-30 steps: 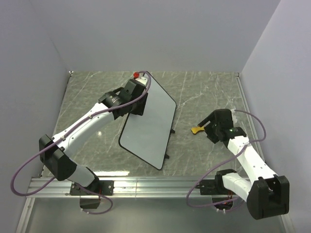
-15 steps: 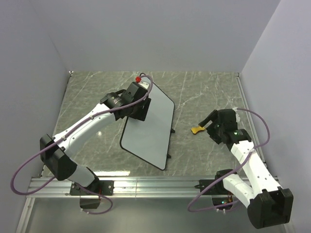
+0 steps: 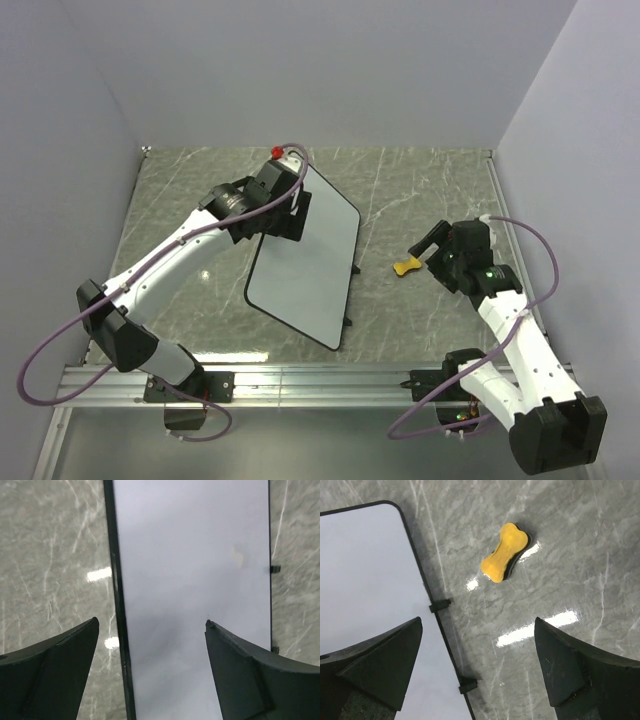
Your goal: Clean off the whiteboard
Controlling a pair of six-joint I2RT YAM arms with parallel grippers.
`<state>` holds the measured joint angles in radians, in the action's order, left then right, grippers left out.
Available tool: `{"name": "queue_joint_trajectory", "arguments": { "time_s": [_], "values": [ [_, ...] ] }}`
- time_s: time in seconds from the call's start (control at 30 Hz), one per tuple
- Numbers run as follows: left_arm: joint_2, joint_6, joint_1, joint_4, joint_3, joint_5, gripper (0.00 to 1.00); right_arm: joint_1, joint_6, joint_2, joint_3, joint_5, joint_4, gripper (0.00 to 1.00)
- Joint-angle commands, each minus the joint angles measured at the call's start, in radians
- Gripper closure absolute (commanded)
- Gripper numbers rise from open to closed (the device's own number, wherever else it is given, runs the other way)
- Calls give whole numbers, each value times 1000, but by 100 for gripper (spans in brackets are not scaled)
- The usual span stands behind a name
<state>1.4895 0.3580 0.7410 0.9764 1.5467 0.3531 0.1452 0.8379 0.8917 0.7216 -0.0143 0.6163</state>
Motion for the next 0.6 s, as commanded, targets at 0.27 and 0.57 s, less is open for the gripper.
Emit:
{"name": "queue_joint_trajectory", "arguments": {
  "time_s": [0.27,0.57],
  "values": [
    [-14,18,-5,76,151,187,4,17,-60,-33,131,-10,14,0],
    [-190,366,-15,90,215,284,6,37,-198,-63,475,197,-3,0]
  ]
}}
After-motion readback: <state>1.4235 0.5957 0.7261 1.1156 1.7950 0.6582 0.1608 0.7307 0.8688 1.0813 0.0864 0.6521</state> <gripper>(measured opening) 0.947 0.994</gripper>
